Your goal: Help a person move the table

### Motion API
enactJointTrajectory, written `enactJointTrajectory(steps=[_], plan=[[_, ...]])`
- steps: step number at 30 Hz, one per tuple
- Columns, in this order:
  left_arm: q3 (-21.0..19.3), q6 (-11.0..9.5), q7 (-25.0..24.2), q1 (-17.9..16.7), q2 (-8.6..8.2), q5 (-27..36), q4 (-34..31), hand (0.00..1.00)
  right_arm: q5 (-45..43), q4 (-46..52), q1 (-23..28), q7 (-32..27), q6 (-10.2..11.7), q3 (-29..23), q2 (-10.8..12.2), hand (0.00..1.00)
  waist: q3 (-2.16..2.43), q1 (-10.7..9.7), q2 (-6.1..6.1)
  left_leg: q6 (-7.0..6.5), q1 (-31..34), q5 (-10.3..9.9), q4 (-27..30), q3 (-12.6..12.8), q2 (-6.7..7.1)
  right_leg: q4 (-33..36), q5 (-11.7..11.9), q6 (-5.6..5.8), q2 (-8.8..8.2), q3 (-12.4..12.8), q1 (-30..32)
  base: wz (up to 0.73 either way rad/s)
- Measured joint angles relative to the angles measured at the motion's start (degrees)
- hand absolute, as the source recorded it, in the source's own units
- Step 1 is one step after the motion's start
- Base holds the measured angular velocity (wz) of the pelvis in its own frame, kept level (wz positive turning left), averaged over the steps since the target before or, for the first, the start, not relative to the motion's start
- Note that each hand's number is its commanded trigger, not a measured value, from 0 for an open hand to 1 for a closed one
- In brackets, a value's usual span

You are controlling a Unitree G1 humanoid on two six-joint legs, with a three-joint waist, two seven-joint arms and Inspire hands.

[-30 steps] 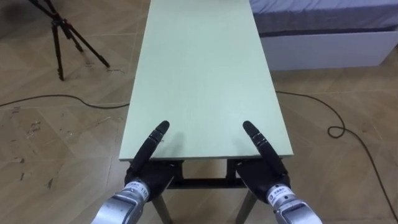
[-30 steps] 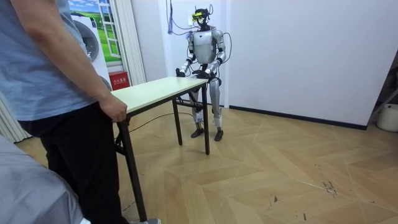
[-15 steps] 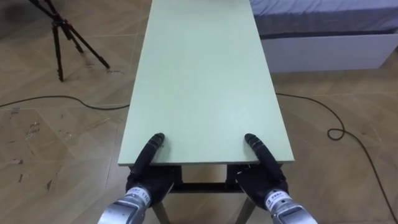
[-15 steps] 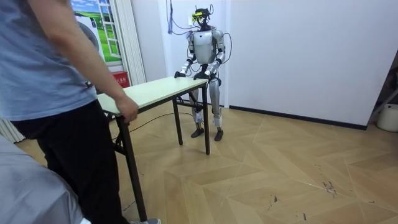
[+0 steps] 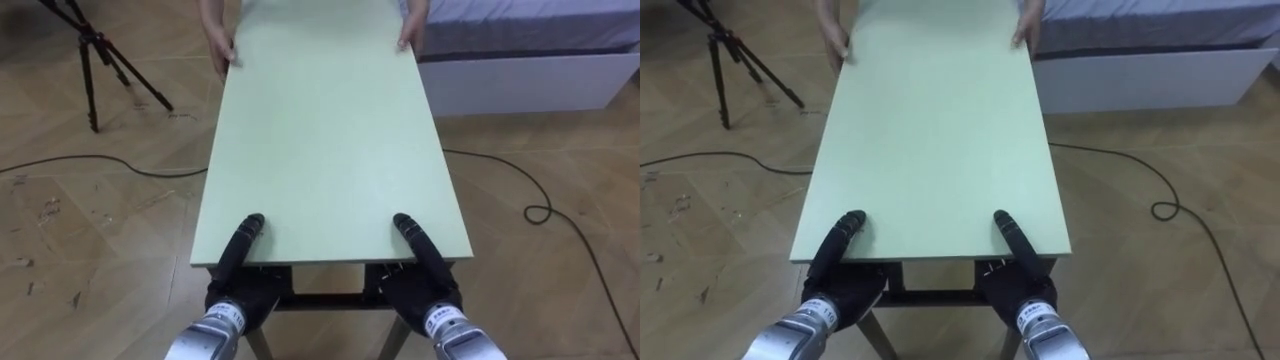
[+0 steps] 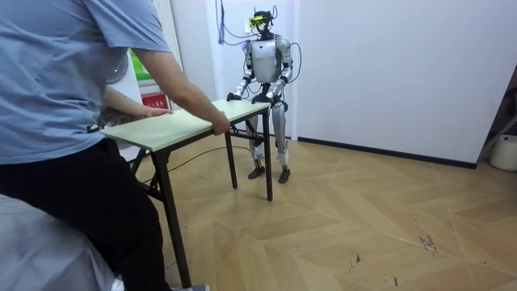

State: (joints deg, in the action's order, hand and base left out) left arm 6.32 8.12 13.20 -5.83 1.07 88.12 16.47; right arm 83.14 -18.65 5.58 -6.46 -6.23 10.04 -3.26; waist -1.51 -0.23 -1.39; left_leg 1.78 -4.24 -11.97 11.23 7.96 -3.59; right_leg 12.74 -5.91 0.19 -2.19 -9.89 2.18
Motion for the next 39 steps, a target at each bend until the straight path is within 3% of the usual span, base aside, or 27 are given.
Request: enactJointTrajectory(steps=[14,19,22,28,33,39], plan=[[0.5,-1.6,-0.7,-0.3,-0.32,-3.4,-1.5,1.00,-0.1,3.2,0.4,-1.7,0.5,0.6,-0.1,1.00,0.29,-0.1,-0.73,-0.01,-0.2,0.0,-0.8,0.1,0.02,0.0,0.0,0.00,0.12,0.4,0.2,-0.01],[0.6,-1.9,-2.5,-0.8,-0.33,-5.1,-4.3,1.00,0.5,7.5,2.0,-1.7,1.9,1.3,-0.2,1.00,0.33,0.9,-0.78,-0.15,-0.4,0.1,-1.4,0.6,0.00,0.0,0.0,-0.01,0.23,0.5,0.8,-0.04],[0.8,-3.0,-4.1,-2.8,-0.32,-7.5,-7.1,1.00,1.6,11.6,4.6,-1.5,3.3,2.8,-0.3,1.00,0.34,1.2,-0.77,-0.16,-0.6,0.1,-1.5,1.0,0.00,0.0,0.0,-0.02,0.32,1.0,0.9,-0.09],[2.8,-5.0,-4.3,-4.6,-0.24,-7.8,-10.0,1.00,1.6,14.0,5.3,-0.7,5.1,4.4,-1.9,1.00,0.40,1.9,-0.66,-0.16,-0.9,0.1,-1.6,1.2,-0.01,-0.1,0.0,-0.01,0.40,1.0,0.9,-0.08],[5.0,-5.8,-4.8,-9.7,-0.09,-7.8,-14.5,1.00,1.5,18.4,10.2,0.5,5.6,4.9,-3.2,1.00,0.47,2.2,-0.53,-0.16,-1.1,0.1,-1.9,1.2,-0.13,-0.1,0.0,-0.01,0.42,0.8,0.7,0.03],[7.1,-8.3,-5.4,-10.2,-0.02,-7.6,-14.8,1.00,0.2,18.6,10.8,1.8,6.7,5.1,-3.3,1.00,0.60,2.2,0.21,-0.14,-0.4,0.1,-1.8,1.2,-0.16,-0.2,0.0,0.00,0.37,0.3,1.0,0.05]])
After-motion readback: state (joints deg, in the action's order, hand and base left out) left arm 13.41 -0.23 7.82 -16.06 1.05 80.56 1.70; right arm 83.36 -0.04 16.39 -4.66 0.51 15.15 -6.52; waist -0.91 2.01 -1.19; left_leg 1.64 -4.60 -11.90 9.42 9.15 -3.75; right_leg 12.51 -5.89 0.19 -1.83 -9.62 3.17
